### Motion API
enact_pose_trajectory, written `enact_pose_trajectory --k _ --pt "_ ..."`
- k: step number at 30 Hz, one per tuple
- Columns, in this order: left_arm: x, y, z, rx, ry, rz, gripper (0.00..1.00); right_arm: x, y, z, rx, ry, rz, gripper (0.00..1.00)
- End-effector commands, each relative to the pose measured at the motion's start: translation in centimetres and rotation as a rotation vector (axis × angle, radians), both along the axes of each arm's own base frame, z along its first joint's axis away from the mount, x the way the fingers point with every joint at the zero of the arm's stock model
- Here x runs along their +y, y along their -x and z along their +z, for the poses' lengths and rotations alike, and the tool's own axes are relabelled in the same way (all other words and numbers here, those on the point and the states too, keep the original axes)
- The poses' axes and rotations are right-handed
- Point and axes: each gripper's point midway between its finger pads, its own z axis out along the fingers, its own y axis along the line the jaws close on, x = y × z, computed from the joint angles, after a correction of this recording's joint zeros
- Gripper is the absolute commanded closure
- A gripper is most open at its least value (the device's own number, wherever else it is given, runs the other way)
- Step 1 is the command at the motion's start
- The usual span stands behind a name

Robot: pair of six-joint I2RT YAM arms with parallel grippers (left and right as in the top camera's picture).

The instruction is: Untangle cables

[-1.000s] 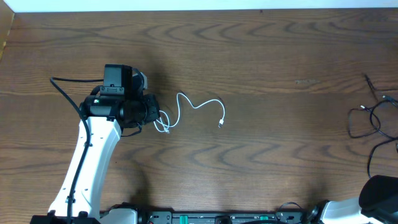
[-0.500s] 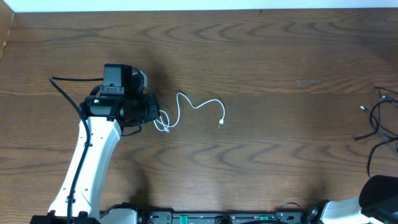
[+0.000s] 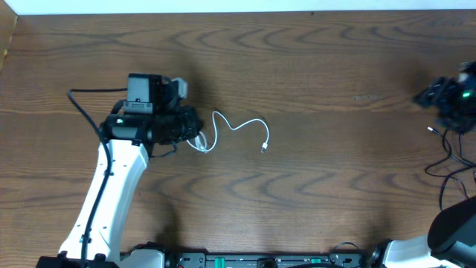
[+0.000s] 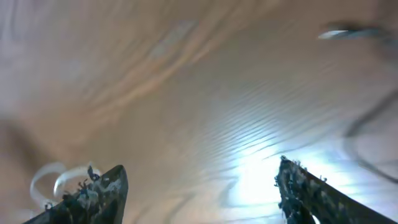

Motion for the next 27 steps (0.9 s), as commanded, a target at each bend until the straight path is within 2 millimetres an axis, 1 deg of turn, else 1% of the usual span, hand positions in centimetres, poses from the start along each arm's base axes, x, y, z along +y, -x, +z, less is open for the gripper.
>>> enact_pose_trajectory --k 1,2,3,4,5,6,8,10,12,13,15,19,20,22,23,24,25,26,27 --pt "-7.3 1.5 4.7 -0.156 0.252 -0.332 0.93 7.5 0.6 -1.4 -0.059 -0.178 0.316 0.23" --pt "-9.8 2.7 6.5 -0.236 0.34 -0.483 0.93 9.0 1.1 -2.1 -0.054 -0.203 0.375 0.22" --pt "-11.5 3.9 8.0 -0.301 0.408 -0.599 0.93 10.9 1.7 -2.9 -0.046 -0.224 0.447 0.21" --pt "-12.4 4.5 8.8 -0.335 0.438 -0.654 0.92 11.8 2.0 -3.4 -0.042 -0.231 0.481 0.21" --pt "-13.5 5.2 9.5 -0.37 0.466 -0.709 0.93 13.3 2.6 -4.4 -0.031 -0.236 0.537 0.21" --pt "-14.1 5.6 9.8 -0.388 0.476 -0.739 0.93 14.5 2.9 -5.1 -0.024 -0.239 0.574 0.21" --pt "-14.8 6.3 9.9 -0.405 0.475 -0.781 0.93 16.6 3.5 -6.4 -0.019 -0.24 0.639 0.2" --pt "-15.1 6.8 9.6 -0.394 0.474 -0.798 0.93 18.4 3.9 -7.5 -0.019 -0.238 0.682 0.2" --pt "-15.1 7.0 9.2 -0.37 0.463 -0.793 0.93 19.7 3.9 -8.0 -0.024 -0.238 0.701 0.2" --pt "-14.8 7.0 8.4 -0.338 0.435 -0.773 0.93 20.4 3.8 -8.2 -0.028 -0.238 0.702 0.2" --pt "-14.3 7.4 7.2 -0.274 0.399 -0.747 0.93 21.8 3.3 -8.2 -0.034 -0.245 0.677 0.2" --pt "-14.1 9.4 6.1 -0.182 0.392 -0.769 0.93 23.9 2.6 -8.0 -0.019 -0.268 0.602 0.2" --pt "-14.3 9.7 6.0 -0.173 0.393 -0.777 0.93 24.2 2.5 -8.1 -0.006 -0.266 0.576 0.2" --pt "-15.1 10.6 6.0 -0.189 0.391 -0.83 0.93 24.5 2.8 -9.0 0.11 -0.234 0.381 0.2" --pt "-15.5 11.1 6.0 -0.205 0.389 -0.865 0.93 24.8 3.0 -9.1 0.137 -0.243 0.339 0.17" --pt "-15.8 11.5 6.1 -0.223 0.392 -0.899 0.93 25.4 3.2 -9.1 0.169 -0.262 0.287 0.14" --pt "-16.3 12.1 6.2 -0.25 0.394 -0.941 0.93 26.4 3.4 -8.9 0.196 -0.288 0.235 0.12" --pt "-16.6 12.3 6.3 -0.263 0.393 -0.959 0.92 26.8 3.5 -8.9 0.203 -0.295 0.22 0.1" --pt "-17.0 12.5 6.4 -0.281 0.395 -0.978 0.92 27.6 3.6 -8.8 0.216 -0.306 0.196 0.09"
